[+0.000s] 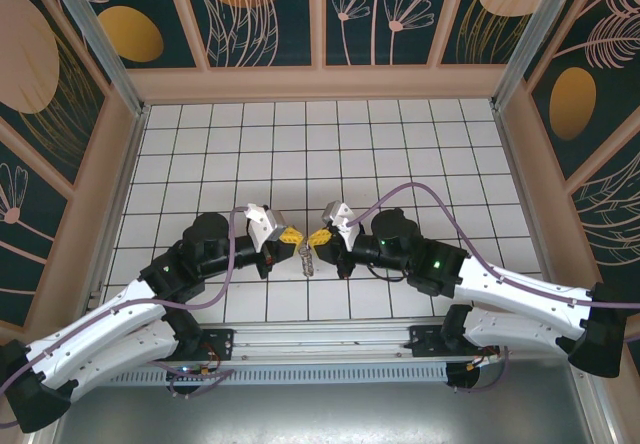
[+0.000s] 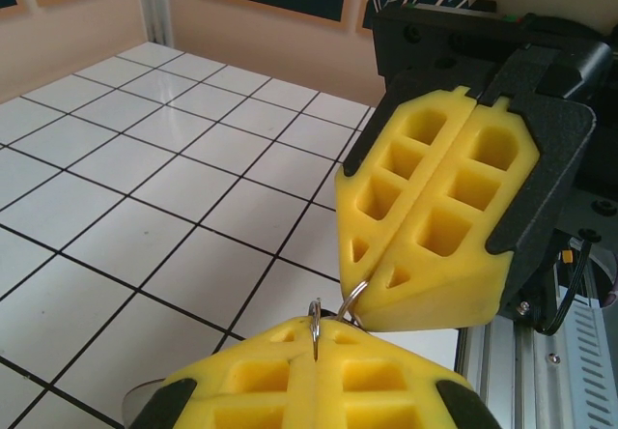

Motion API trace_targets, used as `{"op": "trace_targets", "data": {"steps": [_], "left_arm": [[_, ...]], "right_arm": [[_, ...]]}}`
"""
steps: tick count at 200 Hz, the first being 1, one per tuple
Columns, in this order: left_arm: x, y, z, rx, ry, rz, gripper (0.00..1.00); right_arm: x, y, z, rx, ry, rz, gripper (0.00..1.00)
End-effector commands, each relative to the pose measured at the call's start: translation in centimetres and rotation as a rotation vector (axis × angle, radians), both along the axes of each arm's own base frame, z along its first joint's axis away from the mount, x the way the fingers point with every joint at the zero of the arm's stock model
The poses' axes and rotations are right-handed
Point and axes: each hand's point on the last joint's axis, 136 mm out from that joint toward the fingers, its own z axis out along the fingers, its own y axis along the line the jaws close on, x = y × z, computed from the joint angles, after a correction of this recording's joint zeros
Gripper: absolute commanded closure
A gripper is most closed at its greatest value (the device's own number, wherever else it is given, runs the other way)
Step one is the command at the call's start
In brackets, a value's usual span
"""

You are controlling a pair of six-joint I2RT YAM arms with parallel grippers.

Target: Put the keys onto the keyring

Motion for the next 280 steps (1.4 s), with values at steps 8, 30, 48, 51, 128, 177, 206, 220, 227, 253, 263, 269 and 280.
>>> {"op": "trace_targets", "data": {"steps": [8, 30, 48, 51, 128, 177, 206, 220, 227, 253, 263, 269, 280], "left_arm": [[-0.1, -0.1, 2.5, -0.040, -0.058, -0.006, 1.00], [-0.2, -0.1, 2.7, -0.044, -0.060, -0.008, 1.00], [-0.3, -0.1, 2.7, -0.047, -0.061, -0.009, 1.00], [-0.3, -0.1, 2.7, -0.045, -0.060, -0.010, 1.00], [-0.1, -0.2, 2.3, -0.031, -0.049, -0.005, 1.00], [-0.1, -0.1, 2.3, -0.030, -0.051, -0.002, 1.00], [0.0, -0.1, 2.4, -0.031, -0.053, -0.001, 1.00], [-0.1, -0.1, 2.4, -0.033, -0.055, 0.000, 1.00], [0.0, -0.1, 2.5, -0.034, -0.057, 0.002, 1.00], [0.0, 0.0, 2.5, -0.034, -0.057, 0.005, 1.00], [0.0, 0.0, 2.5, -0.035, -0.058, 0.006, 1.00], [0.0, 0.0, 2.5, -0.035, -0.058, 0.008, 1.00], [0.0, 0.0, 2.5, -0.034, -0.061, 0.010, 1.00]], "right_arm": [[0.3, 0.1, 3.5, 0.094, -0.025, -0.011, 1.00], [0.5, 0.2, 3.6, 0.093, -0.023, -0.016, 1.00], [0.6, 0.2, 3.6, 0.095, -0.018, -0.025, 1.00], [0.7, 0.2, 3.6, 0.095, -0.019, -0.028, 1.00], [1.5, 0.0, 3.4, 0.089, 0.012, -0.059, 1.00], [2.2, -0.2, 2.7, 0.074, 0.041, -0.079, 1.00], [2.5, -0.2, 2.0, 0.055, 0.067, -0.089, 1.00], [2.7, -0.1, 1.6, 0.044, 0.083, -0.091, 1.00], [2.7, -0.1, 1.5, 0.040, 0.089, -0.090, 1.00], [2.9, -0.1, 1.3, 0.032, 0.114, -0.088, 1.00], [3.0, -0.1, 1.1, 0.029, 0.124, -0.089, 1.00], [3.0, -0.1, 1.0, 0.027, 0.129, -0.091, 1.00], [3.0, -0.2, 0.9, 0.025, 0.134, -0.094, 1.00]]}}
